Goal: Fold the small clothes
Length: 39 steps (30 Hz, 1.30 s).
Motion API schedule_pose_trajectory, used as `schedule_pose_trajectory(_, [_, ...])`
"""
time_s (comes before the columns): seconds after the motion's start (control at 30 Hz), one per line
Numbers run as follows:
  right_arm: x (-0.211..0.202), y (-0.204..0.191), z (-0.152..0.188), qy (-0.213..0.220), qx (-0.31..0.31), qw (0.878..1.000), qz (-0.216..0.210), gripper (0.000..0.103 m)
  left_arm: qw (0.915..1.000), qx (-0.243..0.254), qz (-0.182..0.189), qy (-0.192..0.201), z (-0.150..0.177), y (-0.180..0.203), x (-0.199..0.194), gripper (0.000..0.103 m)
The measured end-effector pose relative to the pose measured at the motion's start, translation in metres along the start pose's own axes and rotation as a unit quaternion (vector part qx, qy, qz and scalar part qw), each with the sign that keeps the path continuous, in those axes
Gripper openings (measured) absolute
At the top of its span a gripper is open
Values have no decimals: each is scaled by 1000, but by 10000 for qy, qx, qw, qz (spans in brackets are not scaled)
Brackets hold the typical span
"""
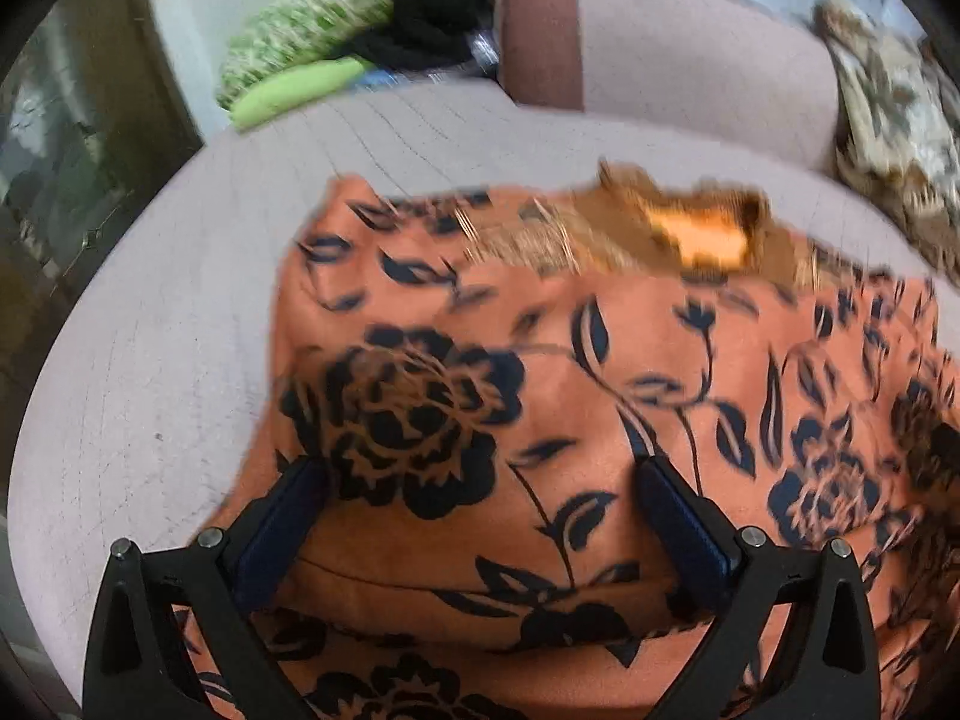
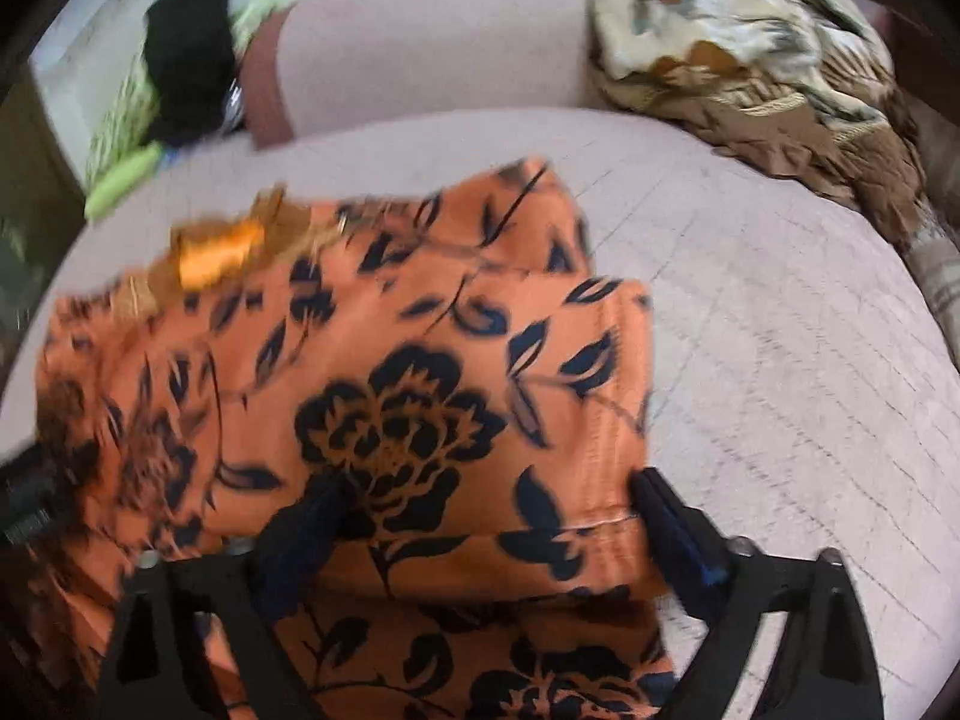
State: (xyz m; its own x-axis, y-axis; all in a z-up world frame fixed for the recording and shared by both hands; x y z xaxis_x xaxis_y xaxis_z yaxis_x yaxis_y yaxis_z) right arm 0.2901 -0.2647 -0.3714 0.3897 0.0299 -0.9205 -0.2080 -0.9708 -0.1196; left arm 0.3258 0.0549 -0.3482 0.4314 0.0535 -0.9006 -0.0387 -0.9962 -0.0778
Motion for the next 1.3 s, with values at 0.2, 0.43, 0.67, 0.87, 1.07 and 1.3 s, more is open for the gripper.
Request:
schedule_pose_trajectory(0.2, [-14, 13, -13, 230, 415, 9980, -412, 51, 9986, -4, -344, 412, -5, -7, -12, 103])
schedule_pose_trajectory(0.43, [-4, 1, -6, 200, -7, 9996, 196, 51, 9995, 67, -220, -198, -2, -7, 13, 103])
schedule_pose_trajectory(0.67, [-2, 0, -6, 188, 177, 9997, 21, 52, 9997, 67, -189, -120, -7, -8, 16, 103])
schedule_pose_trajectory(0.87, [-3, -7, -7, 308, 7, 9995, 100, 53, 9998, 85, -147, -75, -2, -8, 17, 103])
schedule_pose_trajectory(1.07, [-12, -3, -13, 506, 136, 9986, 25, 53, 9999, 110, -108, -2, 0, -8, 17, 103])
schedule_pose_trajectory(1.3, [-37, 4, -6, 679, 303, 9969, -256, 55, 9992, -358, -109, 127, 15, -28, -21, 103])
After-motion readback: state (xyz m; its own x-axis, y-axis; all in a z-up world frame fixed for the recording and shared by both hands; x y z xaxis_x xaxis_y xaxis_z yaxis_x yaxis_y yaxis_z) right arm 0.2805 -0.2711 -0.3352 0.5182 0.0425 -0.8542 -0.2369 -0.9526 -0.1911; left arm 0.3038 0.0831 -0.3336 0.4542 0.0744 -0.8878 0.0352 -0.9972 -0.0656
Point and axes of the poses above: each gripper's, at about its wrist camera, not at the fingertips, and x roughly the way its jaws point, y to its right, z to its underside, the point moved 7 cm from there along x, roughly the way its jaws point, and after that the axes turned 11 degrees about -y, right-handed, at the moved point
